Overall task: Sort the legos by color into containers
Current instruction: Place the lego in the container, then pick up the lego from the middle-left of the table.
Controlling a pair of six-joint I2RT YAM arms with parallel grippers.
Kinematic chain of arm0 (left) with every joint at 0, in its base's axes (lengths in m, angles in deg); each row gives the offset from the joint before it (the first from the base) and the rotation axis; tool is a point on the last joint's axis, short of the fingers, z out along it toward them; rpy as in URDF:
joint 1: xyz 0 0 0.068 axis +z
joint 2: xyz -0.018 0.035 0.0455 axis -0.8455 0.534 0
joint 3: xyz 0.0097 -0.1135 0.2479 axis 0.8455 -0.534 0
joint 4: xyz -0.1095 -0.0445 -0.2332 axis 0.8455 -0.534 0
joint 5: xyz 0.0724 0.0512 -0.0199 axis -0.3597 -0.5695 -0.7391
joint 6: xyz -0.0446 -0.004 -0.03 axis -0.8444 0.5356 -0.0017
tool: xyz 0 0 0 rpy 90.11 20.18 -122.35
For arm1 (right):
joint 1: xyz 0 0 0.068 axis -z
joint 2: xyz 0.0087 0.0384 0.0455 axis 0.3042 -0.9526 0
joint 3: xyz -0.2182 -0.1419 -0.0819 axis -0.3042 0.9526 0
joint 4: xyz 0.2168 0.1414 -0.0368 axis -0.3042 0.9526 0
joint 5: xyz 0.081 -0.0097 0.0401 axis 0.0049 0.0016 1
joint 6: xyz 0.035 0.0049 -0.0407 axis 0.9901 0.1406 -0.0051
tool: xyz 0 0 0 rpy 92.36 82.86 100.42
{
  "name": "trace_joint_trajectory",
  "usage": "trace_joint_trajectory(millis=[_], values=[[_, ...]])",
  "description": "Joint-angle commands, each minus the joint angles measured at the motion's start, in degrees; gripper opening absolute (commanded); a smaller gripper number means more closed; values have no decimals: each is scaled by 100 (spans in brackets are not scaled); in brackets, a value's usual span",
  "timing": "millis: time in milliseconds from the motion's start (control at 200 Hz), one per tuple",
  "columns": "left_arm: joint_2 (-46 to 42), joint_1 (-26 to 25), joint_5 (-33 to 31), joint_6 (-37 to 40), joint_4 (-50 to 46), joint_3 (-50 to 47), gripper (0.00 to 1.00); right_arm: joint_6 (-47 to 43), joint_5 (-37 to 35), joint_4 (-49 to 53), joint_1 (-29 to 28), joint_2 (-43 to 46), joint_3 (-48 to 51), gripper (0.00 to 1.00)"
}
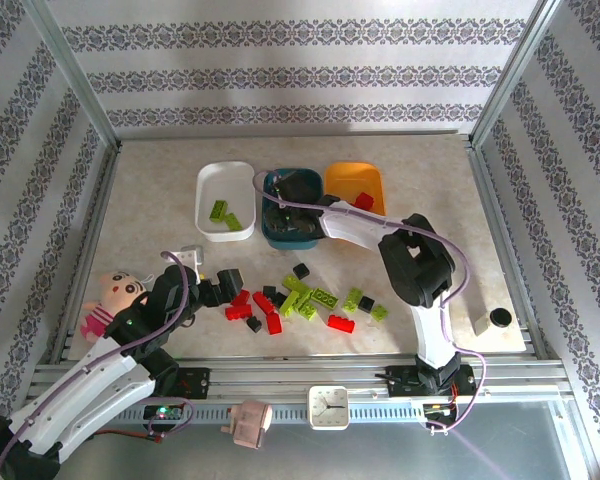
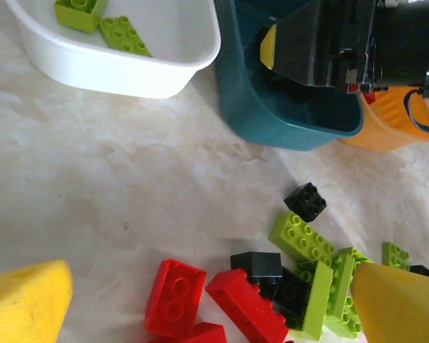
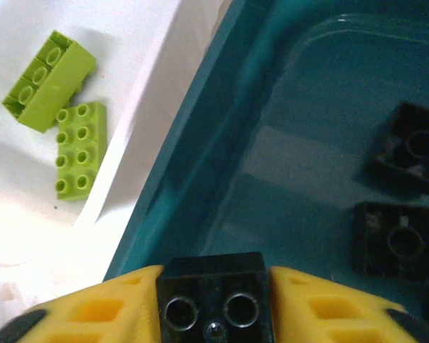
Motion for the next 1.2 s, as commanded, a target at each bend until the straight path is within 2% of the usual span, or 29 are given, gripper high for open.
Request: trace_joint_trajectory(millis=[0,95,195,275,450,600,849,1194], values=[[-62,-48,-144,-87,-325,-47,100,87,-121,102,50,-213,-383,54],[-32,-43,-42,-64,-329,-90,100,137,-61,125,62,-178,-431,59],[241,-46,95,-2,-366,-42,88,120,-25,57,42,138,-239,61],[663,-58,271,2,-308,-45,84,112,-21,-65,40,484,121,61],[1489,-238,391,-28,166,-208,86,186,89,-377,39,1209,1084,62],[2137,-261,314,240,591,-194,74,262,131,-628,21,1722,1761,62],[3124,-271,433,497,761,38,75,263,83,-722,61,2111,2171,62],[3771,-313,333,703,643,451,75,281,114,-782,101,2372,2365,62]])
